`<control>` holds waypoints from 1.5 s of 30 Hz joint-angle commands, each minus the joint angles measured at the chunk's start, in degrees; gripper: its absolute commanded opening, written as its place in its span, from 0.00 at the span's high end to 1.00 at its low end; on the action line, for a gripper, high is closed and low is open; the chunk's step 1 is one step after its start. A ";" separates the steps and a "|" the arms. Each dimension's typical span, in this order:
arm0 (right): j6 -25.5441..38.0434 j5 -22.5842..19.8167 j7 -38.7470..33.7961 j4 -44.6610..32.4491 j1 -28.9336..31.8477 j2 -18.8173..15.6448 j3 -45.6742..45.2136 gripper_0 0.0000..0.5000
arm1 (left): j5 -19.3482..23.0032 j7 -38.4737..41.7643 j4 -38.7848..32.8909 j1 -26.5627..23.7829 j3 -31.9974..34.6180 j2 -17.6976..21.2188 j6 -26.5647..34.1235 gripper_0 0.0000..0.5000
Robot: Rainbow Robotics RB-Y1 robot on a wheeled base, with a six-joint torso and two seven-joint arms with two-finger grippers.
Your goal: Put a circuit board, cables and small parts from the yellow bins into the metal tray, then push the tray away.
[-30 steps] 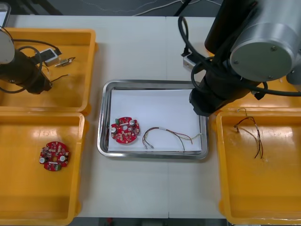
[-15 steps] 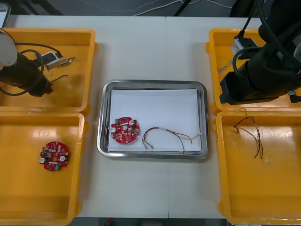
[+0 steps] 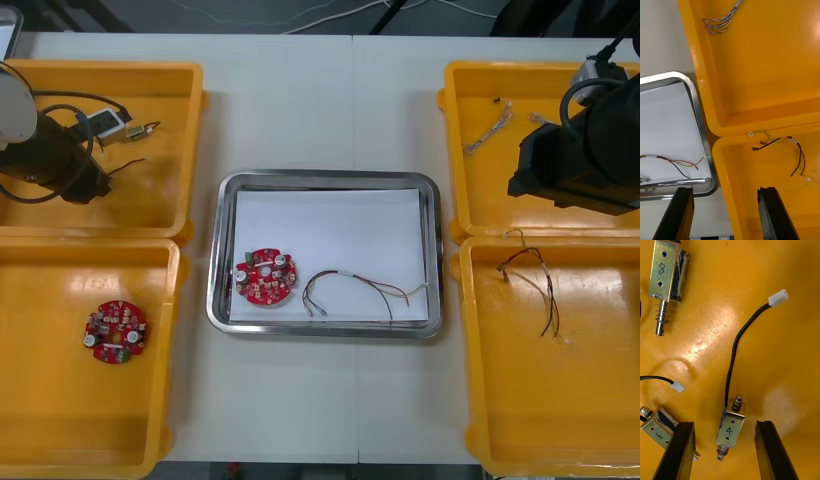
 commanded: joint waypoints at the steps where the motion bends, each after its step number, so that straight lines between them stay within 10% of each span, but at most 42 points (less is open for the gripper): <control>1: 0.23 1.04 -6.54 0.96 1.03 -2.42 -4.32 0.00 | -0.67 -9.50 0.51 -0.76 -0.45 -1.06 -1.03 0.17; 9: 0.23 3.15 -8.04 4.56 1.38 -2.42 -6.43 0.00 | -0.93 -9.67 1.65 -0.76 -0.45 -1.41 -1.82 0.20; 15: 0.23 4.47 -7.86 5.00 1.38 -2.42 -6.43 0.00 | -1.11 -9.76 1.65 -0.50 -0.45 -1.68 -1.82 1.00; 28: 0.23 5.87 5.41 11.85 1.38 -2.42 -9.15 0.00 | 0.21 -9.85 1.04 -0.50 1.66 -1.59 -0.94 1.00; 45: -12.48 13.61 21.23 24.34 1.38 -2.69 -9.50 0.00 | 1.00 -7.74 -10.74 -0.50 8.95 0.96 15.67 1.00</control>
